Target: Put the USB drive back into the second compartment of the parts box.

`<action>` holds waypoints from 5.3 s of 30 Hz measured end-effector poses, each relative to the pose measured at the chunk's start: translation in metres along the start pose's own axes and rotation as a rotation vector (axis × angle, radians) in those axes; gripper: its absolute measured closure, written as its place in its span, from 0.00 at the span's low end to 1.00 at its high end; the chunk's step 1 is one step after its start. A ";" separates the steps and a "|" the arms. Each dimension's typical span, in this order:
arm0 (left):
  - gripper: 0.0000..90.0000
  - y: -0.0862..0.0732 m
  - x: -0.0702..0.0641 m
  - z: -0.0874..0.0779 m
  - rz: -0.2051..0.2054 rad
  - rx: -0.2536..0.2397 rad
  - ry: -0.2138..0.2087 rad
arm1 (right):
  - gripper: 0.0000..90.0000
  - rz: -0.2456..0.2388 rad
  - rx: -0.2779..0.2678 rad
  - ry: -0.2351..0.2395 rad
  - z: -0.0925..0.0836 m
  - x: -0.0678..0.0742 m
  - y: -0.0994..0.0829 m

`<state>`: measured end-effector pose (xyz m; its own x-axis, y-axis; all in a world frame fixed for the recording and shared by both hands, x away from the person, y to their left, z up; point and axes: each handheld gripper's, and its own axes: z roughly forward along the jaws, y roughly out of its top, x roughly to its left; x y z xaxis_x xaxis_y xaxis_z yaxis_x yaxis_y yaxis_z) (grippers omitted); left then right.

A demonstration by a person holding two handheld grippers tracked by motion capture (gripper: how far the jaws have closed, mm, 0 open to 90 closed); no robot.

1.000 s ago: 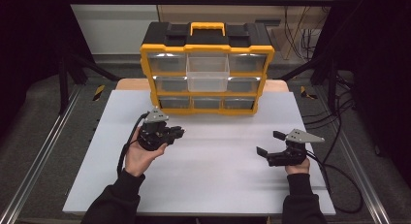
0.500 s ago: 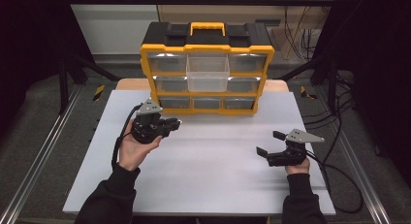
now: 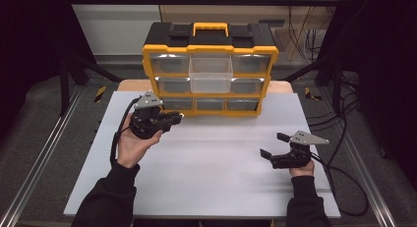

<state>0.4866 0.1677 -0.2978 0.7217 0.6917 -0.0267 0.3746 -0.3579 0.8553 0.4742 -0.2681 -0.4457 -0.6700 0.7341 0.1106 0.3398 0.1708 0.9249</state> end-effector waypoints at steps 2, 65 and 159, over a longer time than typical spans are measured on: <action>0.88 0.003 0.000 -0.001 0.001 -0.005 -0.001 | 0.03 -0.001 0.001 -0.001 0.000 0.000 0.000; 0.88 0.089 -0.005 -0.022 0.075 -0.073 0.037 | 0.03 -0.004 -0.002 0.004 0.000 0.000 0.000; 0.88 0.140 0.023 0.067 0.083 0.014 0.090 | 0.03 0.003 -0.005 0.014 -0.001 0.000 0.000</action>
<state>0.5945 0.0920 -0.2133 0.6954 0.7128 0.0911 0.3244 -0.4246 0.8453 0.4734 -0.2687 -0.4450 -0.6780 0.7256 0.1180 0.3382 0.1653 0.9264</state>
